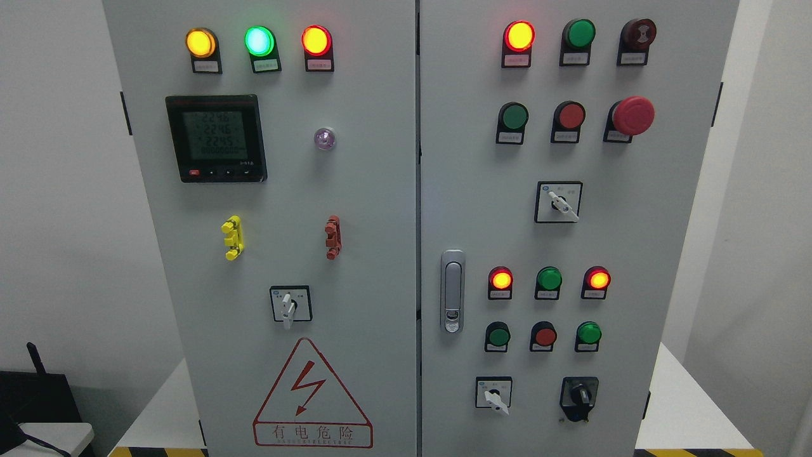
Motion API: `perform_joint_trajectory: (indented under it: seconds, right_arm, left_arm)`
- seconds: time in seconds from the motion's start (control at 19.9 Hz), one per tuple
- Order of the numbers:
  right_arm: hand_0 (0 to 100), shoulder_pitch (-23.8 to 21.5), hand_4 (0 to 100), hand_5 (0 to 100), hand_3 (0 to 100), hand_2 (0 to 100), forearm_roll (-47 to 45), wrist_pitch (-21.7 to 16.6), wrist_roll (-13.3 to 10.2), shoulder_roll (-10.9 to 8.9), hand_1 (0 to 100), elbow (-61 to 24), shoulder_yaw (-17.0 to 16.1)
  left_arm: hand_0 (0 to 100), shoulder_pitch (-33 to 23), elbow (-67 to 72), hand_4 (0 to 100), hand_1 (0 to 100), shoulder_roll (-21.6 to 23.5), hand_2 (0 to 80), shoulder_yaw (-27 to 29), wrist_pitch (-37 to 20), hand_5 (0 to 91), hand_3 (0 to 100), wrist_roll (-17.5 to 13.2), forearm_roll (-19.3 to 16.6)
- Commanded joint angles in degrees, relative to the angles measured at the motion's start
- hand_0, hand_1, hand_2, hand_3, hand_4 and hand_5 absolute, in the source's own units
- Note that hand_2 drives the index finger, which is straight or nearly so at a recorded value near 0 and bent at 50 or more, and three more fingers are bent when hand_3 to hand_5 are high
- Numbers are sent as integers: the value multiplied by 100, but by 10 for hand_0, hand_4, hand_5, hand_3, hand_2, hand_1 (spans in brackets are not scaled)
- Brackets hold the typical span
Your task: Turn on light switch 1
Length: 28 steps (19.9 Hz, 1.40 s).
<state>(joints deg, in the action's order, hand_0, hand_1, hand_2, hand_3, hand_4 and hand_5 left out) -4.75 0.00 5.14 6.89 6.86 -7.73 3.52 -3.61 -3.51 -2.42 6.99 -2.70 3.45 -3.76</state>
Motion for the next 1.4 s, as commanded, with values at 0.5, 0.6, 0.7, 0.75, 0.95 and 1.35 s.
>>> perform_joint_trajectory:
  seconds: [0.5, 0.6, 0.7, 0.75, 0.95, 1.35]
  right_arm:
    - [120, -8, 0, 0, 0, 0, -97, 4, -4, 0, 389, 0, 0]
    - [120, 0, 0, 0, 0, 0, -105, 4, -4, 0, 389, 0, 0]
    - [120, 0, 0, 0, 0, 0, -97, 4, -4, 0, 389, 0, 0]
    - [120, 0, 0, 0, 0, 0, -105, 4, -4, 0, 389, 0, 0]
    - [120, 0, 0, 0, 0, 0, -105, 4, -4, 0, 389, 0, 0]
    - [120, 0, 0, 0, 0, 0, -97, 4, -4, 0, 389, 0, 0]
  left_arm:
    - [408, 0, -1, 0, 27, -30, 0, 13, -64, 0, 0, 24, 60]
    - [408, 0, -1, 0, 27, -39, 0, 13, -90, 0, 0, 50, 69]
    - [408, -26, -36, 1, 25, -65, 0, 13, -99, 0, 0, 226, 130]
    - [408, -26, -53, 4, 23, -65, 0, 13, -99, 0, 0, 253, 156]
    - [409, -96, -263, 16, 21, -48, 0, 415, -99, 0, 0, 218, 174]
    - [407, -439, -1441, 36, 23, -4, 0, 1004, -99, 0, 1, 253, 148]
